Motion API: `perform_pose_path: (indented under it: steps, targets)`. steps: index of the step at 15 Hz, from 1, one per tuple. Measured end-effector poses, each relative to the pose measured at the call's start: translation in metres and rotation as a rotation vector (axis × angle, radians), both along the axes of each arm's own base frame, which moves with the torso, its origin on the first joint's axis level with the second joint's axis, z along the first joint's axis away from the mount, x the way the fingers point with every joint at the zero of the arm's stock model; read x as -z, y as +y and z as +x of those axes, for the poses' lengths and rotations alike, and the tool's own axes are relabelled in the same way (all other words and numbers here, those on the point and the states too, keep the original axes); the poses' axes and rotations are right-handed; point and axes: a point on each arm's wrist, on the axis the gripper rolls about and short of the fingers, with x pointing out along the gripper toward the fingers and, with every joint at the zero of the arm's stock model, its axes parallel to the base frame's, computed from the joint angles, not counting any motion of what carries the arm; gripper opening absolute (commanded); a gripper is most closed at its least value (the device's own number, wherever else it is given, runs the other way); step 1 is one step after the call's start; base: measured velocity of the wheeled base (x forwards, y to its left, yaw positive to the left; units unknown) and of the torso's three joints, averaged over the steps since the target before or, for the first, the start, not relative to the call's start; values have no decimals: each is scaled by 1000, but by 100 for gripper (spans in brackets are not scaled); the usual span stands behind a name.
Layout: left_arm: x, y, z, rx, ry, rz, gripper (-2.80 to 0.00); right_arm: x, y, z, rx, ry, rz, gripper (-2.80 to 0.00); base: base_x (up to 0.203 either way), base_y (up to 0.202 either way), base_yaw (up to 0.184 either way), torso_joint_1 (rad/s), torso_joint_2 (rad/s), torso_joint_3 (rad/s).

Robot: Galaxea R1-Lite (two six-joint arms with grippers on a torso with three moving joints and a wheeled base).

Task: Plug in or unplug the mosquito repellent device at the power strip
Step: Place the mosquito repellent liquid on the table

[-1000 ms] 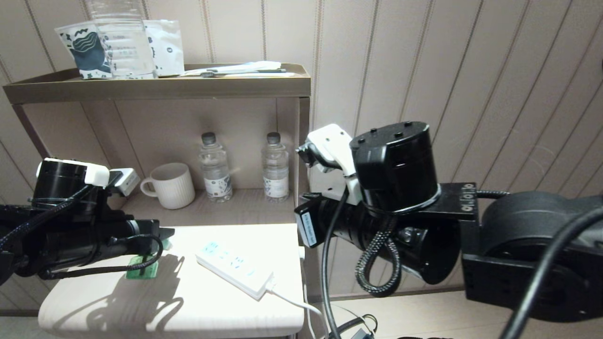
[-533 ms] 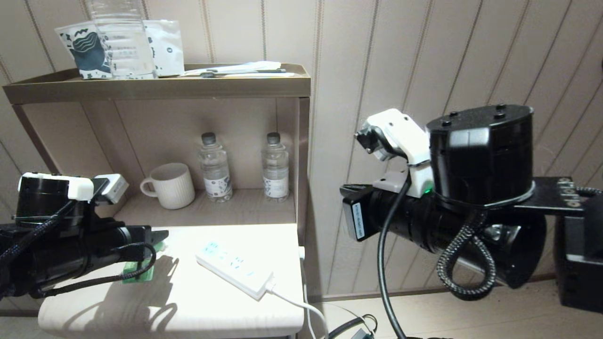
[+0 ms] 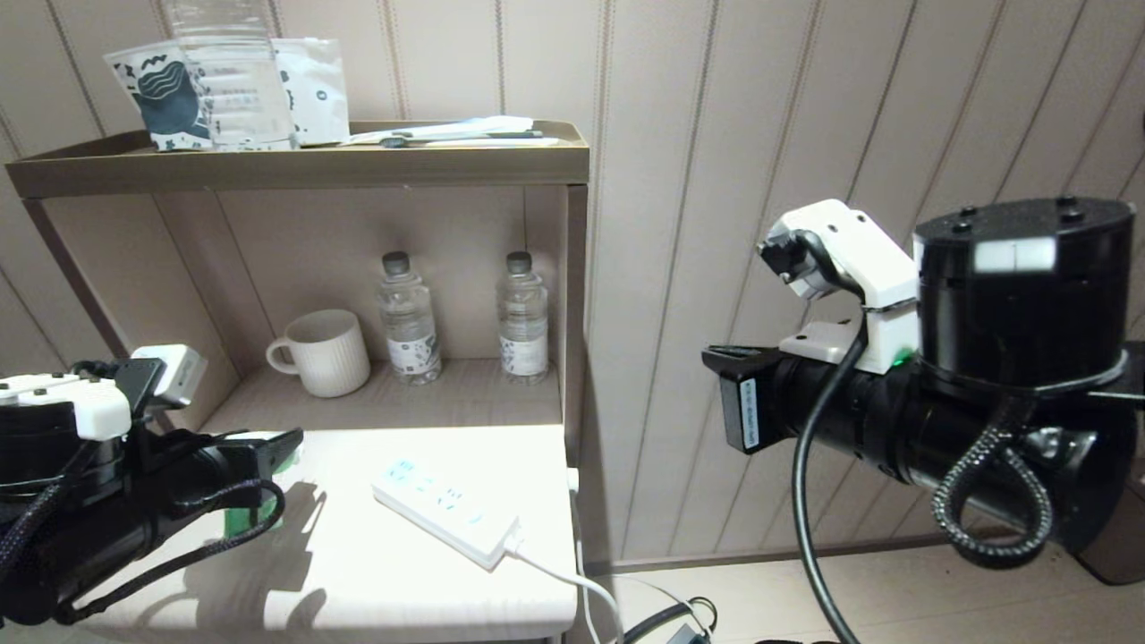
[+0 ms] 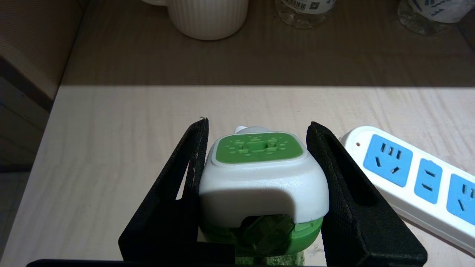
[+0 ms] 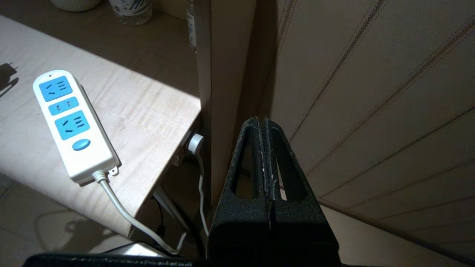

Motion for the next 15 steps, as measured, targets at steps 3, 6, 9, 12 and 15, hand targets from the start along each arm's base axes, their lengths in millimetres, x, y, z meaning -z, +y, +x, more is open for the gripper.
perform_pose_path:
  steps: [3,6,9,12,15]
  targets:
    - [-6,2,-10,-6,-34,-4,-280,4,-4,-3,1,6,-5,-280,0,0,0,0,0,0]
    - [-8,4,-18,-45,-63,3,-280,5,-6,-5,0,10,-7,-280,0,0,0,0,0,0]
    - [-10,6,-23,-73,-155,15,-280,7,-8,-7,-2,14,-12,-280,0,0,0,0,0,0]
    - [-4,8,-27,-118,-243,51,-280,8,-8,-7,-3,17,-14,-280,0,0,0,0,0,0]
    - [8,8,-24,-139,-288,58,-280,8,-8,-7,-7,16,-13,-280,0,0,0,0,0,0]
